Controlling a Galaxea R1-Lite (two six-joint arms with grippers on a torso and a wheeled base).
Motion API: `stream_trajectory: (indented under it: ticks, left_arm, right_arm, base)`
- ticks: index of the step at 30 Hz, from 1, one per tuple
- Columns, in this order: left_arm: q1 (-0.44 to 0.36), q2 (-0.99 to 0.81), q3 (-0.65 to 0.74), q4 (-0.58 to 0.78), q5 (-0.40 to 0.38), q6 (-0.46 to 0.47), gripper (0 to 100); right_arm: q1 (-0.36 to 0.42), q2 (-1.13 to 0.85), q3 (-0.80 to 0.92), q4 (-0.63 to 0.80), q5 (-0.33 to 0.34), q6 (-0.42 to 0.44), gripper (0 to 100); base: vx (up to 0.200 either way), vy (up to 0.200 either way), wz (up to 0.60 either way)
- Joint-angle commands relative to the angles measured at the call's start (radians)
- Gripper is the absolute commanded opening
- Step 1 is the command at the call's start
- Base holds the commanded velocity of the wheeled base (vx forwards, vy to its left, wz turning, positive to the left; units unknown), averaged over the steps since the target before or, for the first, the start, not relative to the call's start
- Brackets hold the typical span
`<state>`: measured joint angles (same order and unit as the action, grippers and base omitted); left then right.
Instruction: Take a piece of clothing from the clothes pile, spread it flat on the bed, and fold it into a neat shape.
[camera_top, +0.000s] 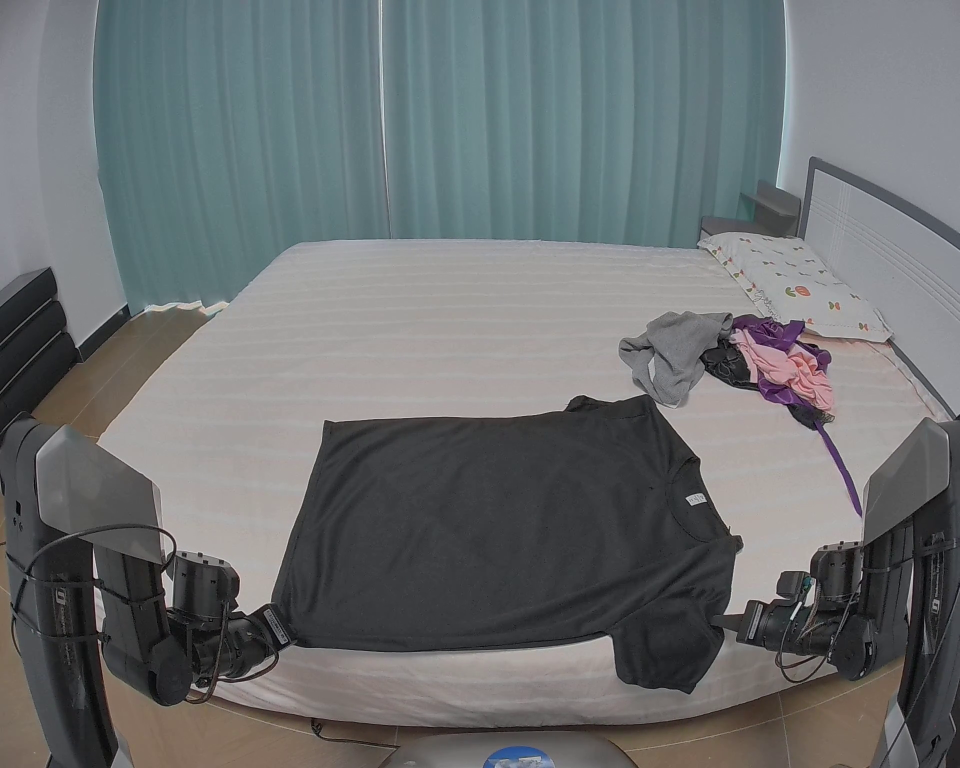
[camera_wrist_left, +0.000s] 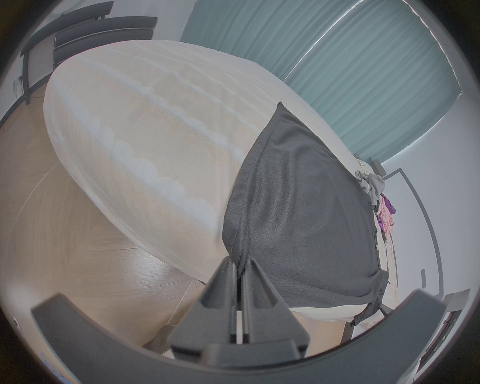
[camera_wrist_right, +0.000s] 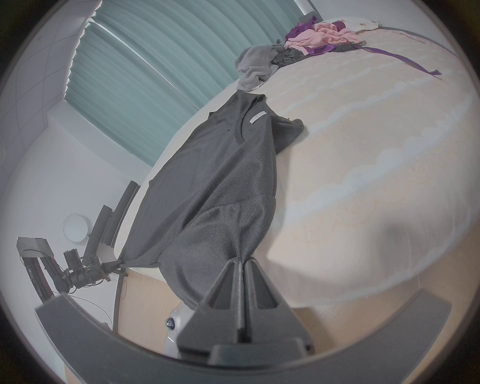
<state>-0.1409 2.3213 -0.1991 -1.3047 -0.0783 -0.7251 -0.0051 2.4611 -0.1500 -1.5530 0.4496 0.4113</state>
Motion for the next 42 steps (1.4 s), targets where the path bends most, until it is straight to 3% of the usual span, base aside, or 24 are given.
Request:
stream_trajectory:
  ticks: [1,7,11,21,28,42]
  left_arm:
    - [0.001,-0.002,0.000,-0.001,-0.001,-0.002,0]
    - [0.001,-0.003,0.000,-0.005,-0.001,-0.004,0]
    - [0.003,-0.002,0.006,-0.015,-0.001,-0.004,0]
    - [0.001,0.003,0.024,-0.016,0.002,0.006,0]
    - [0.003,-0.002,0.029,-0.016,0.002,0.004,0]
    - [0.003,0.007,0.101,-0.111,0.003,0.065,0]
  right_arm:
    - [-0.019,-0.033,0.033,-0.007,0.001,0.000,0]
    - [-0.076,-0.083,0.099,-0.010,0.029,-0.003,0]
    - [-0.113,-0.103,0.135,-0.013,0.100,-0.002,0]
    - [-0.116,-0.120,0.150,0.039,0.104,-0.012,0]
    - [-0.119,-0.182,0.150,0.211,0.104,-0.111,0]
    - [-0.171,-0.235,0.150,0.367,0.103,-0.253,0]
  base:
    - [0.000,0.000,0.00]
    - [0.000,0.000,0.00]
    - [0.000,0.000,0.00]
    - [0.000,0.000,0.00]
    - [0.000,0.000,0.00]
    - [0.000,0.000,0.00]
